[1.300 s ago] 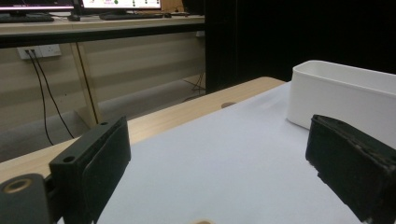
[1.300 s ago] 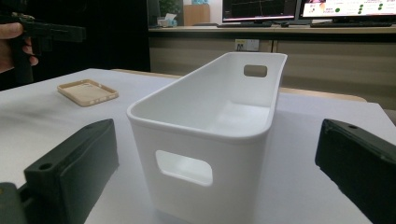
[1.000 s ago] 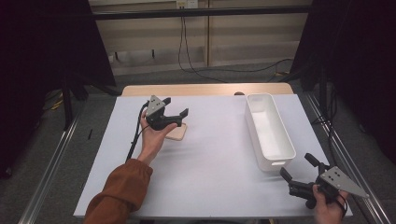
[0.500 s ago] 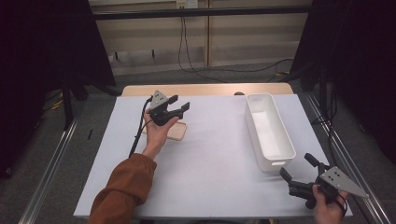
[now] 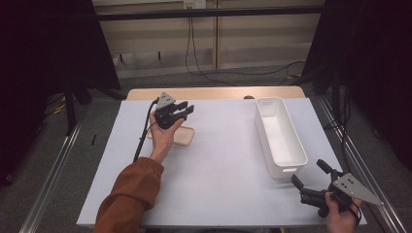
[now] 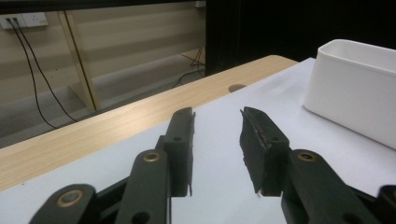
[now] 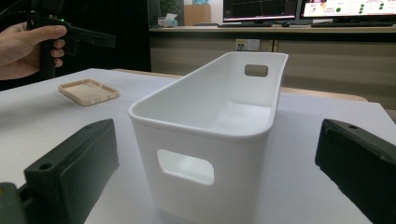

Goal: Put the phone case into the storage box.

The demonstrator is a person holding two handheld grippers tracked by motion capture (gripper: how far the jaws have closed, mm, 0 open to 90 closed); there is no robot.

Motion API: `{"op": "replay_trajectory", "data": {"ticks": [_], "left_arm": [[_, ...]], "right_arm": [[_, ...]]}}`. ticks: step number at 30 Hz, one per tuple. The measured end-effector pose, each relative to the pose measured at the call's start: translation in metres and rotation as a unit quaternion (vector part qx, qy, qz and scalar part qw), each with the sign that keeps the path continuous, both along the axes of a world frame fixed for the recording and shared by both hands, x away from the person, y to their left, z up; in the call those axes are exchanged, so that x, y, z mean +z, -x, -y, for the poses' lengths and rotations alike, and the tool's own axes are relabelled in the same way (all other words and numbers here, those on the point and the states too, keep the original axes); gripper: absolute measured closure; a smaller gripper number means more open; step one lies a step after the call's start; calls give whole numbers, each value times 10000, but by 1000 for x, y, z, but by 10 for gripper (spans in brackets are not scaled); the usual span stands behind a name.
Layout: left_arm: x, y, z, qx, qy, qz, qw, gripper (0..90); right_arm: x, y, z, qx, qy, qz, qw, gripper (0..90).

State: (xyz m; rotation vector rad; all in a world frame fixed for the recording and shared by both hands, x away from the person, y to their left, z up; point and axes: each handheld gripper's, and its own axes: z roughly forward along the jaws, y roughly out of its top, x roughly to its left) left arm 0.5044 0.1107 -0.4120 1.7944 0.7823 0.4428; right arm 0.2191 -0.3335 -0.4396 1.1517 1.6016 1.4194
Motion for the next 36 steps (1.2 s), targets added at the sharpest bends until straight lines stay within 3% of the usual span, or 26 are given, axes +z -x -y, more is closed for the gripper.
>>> {"op": "replay_trajectory", "data": {"ticks": [2,4,8,10,12,15,18,19,21,26,28,29,32,36], "left_arm": [[1,0,1,26,-113,-30,9999,719],[1,-1,1,-64,-7,-191,9998,787],[-1,-3,3,-77,-262,-394,9989,892],[0,-4,4,-27,-302,-511,9982,900],[0,-6,4,49,-290,-785,9965,900],[2,-9,4,99,-383,-954,9947,900],[2,-10,7,127,-406,-1177,9921,900],[3,-11,7,110,-535,-1190,9914,900],[3,-13,8,54,-598,-1323,9894,900],[1,-16,13,135,-857,-1433,9859,900],[0,-18,14,48,-931,-1535,9837,900],[0,-20,15,50,-1085,-1544,9820,900],[-1,-23,20,187,-1235,-1619,9789,900],[-2,-29,23,111,-1422,-1804,9732,900]], "right_arm": [[0,0,0,-1,-4,1,10000,0],[0,0,0,2,2,3,10000,0],[0,0,0,2,-1,-1,10000,0],[0,0,0,3,3,2,10000,0],[0,0,0,-3,4,2,10000,0],[0,0,1,-2,6,4,10000,0],[0,0,0,2,5,5,10000,0],[0,0,0,2,7,5,10000,0],[0,0,0,4,14,0,10000,0],[0,1,1,-9,33,-5,10000,0],[0,1,0,-8,34,-6,10000,0],[0,1,0,-7,35,-5,10000,0],[0,1,0,-8,39,-6,10000,0],[0,1,0,-8,46,-6,10000,0]]}}
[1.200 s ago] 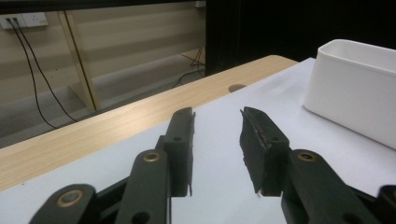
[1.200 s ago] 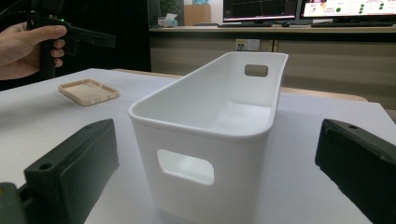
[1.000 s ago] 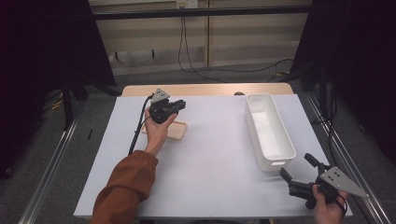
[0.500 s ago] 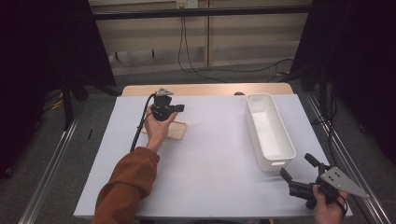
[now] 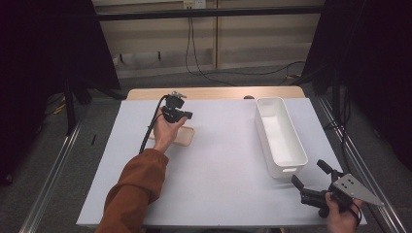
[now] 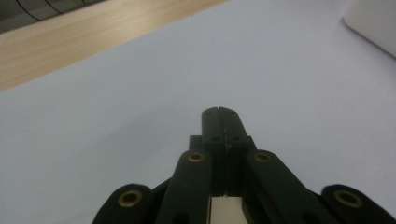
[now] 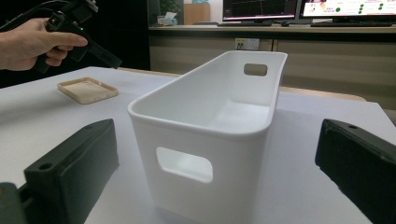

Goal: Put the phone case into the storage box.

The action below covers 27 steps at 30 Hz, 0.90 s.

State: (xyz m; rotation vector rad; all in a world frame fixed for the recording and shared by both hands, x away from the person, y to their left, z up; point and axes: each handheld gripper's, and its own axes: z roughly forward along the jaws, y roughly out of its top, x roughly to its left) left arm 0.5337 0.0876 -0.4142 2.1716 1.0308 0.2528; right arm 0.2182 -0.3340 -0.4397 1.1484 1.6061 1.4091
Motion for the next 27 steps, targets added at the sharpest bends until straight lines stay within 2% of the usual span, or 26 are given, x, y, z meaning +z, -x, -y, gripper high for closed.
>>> {"op": "replay_trajectory", "data": {"ticks": [3,7,9,10,11,12,16,18,20,23,26,27], "left_arm": [[-1,-5,3,-5,-155,-140,9998,900],[-3,-12,7,-183,-443,-385,9981,900],[-4,-15,8,-222,-483,-531,9972,900],[-5,-15,10,-168,-470,-536,9973,900],[-5,-16,10,-244,-548,-626,9962,900],[-5,-17,10,-268,-584,-635,9959,900],[-11,-18,10,-202,-494,-698,9961,900],[-14,-19,10,-101,-540,-707,9960,900],[-16,-21,9,-181,-637,-755,9949,900],[-19,-22,8,-58,-656,-692,9954,900],[-23,-21,9,-119,-687,-738,9948,900],[-24,-20,10,-127,-771,-697,9945,900]], "right_arm": [[0,0,0,3,4,-5,10000,0],[0,0,0,16,4,-10,10000,0],[0,0,0,14,-1,-12,10000,0],[0,0,0,14,-1,-12,10000,0],[0,0,0,12,0,-11,10000,0],[0,0,0,12,-1,-13,10000,0],[0,0,0,21,6,-19,10000,0],[0,0,0,18,-8,-19,10000,0],[0,0,0,25,-3,-17,10000,0],[0,1,1,15,-19,-25,10000,0],[-1,1,1,15,-17,-34,10000,0],[-1,1,1,20,-15,-27,10000,0]]}}
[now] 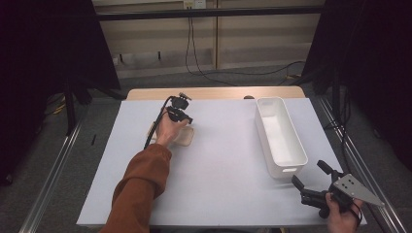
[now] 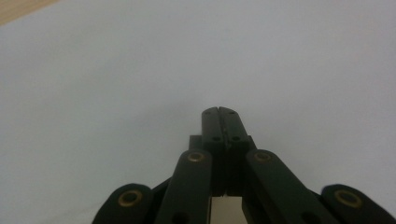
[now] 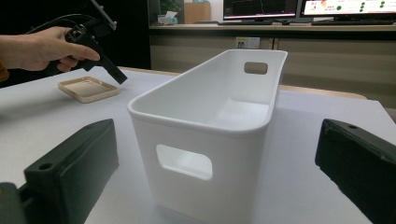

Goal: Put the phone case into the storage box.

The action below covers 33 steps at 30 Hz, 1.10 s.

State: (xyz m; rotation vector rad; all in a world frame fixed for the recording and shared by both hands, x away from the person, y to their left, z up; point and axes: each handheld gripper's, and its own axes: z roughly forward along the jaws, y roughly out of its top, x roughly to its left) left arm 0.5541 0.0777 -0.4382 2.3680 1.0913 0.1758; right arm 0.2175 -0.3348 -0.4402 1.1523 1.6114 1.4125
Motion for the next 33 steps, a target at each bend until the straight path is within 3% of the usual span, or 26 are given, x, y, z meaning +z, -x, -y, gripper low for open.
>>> {"op": "replay_trajectory", "data": {"ticks": [1,7,14,17,18,19,20,23,33], "left_arm": [[-2,1,1,17,59,-19,10000,900],[-5,4,6,-106,-55,-67,9999,900],[-7,9,4,-119,75,-51,9999,900],[-8,12,3,-5,215,-85,9997,900],[-7,12,1,-119,123,-72,9998,900],[-8,14,2,-14,213,-69,9997,900],[-8,14,0,-107,150,-75,9998,900],[-9,18,-1,-7,312,-85,9995,900],[-9,27,-10,-92,340,-119,9993,900]], "right_arm": [[0,0,0,0,2,1,10000,0],[0,0,0,-12,4,-2,10000,0],[0,1,1,-17,11,4,10000,0],[0,2,0,-17,13,6,10000,0],[0,2,0,-13,16,0,10000,0],[0,2,0,-25,19,7,10000,0],[0,2,0,-26,19,6,10000,0],[0,2,0,-26,21,-1,10000,0],[0,3,1,-47,19,10,10000,0]]}}
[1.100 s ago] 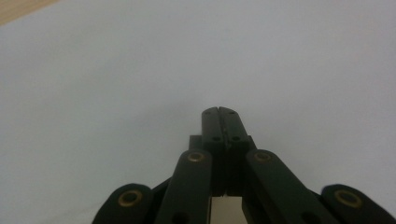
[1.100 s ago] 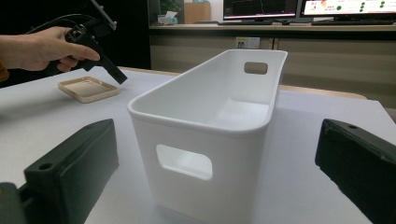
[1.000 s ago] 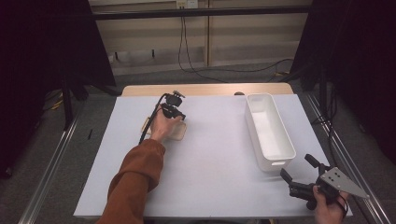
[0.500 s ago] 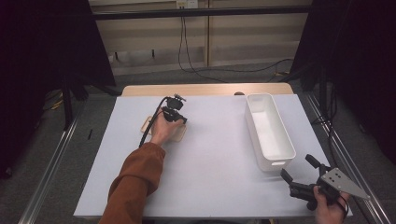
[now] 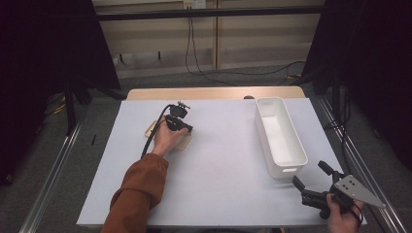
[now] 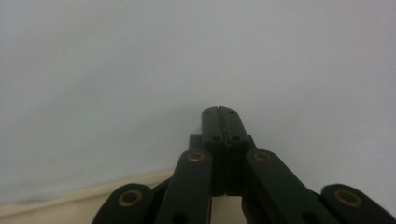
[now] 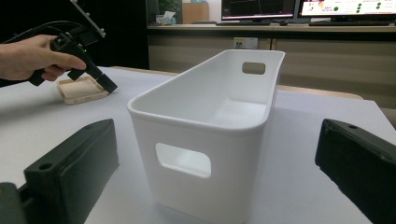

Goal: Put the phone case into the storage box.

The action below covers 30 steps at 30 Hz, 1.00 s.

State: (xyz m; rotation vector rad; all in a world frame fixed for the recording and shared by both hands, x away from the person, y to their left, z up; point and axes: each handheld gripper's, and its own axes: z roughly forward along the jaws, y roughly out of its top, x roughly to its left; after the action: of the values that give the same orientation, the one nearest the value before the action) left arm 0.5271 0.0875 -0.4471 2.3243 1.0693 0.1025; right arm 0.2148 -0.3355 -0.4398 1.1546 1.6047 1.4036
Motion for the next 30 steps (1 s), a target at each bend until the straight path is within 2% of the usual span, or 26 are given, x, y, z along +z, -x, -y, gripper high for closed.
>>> {"op": "replay_trajectory", "data": {"ticks": [7,11,18,20,22,30], "left_arm": [[0,5,-3,6,22,-32,10000,900],[1,8,-5,-42,-44,-40,10000,900],[1,14,-10,-87,3,-16,10000,900],[0,16,-10,-35,39,-2,10000,900],[1,18,-11,-131,-53,22,9999,900],[1,24,-15,-188,-112,44,9998,900]], "right_arm": [[0,1,0,-27,10,7,10000,0],[0,1,0,-22,29,5,10000,0],[0,1,-1,-11,35,1,10000,0],[0,1,-1,-8,36,0,10000,0],[0,1,-1,-12,36,-7,10000,0],[0,1,-1,7,49,-4,10000,0]]}}
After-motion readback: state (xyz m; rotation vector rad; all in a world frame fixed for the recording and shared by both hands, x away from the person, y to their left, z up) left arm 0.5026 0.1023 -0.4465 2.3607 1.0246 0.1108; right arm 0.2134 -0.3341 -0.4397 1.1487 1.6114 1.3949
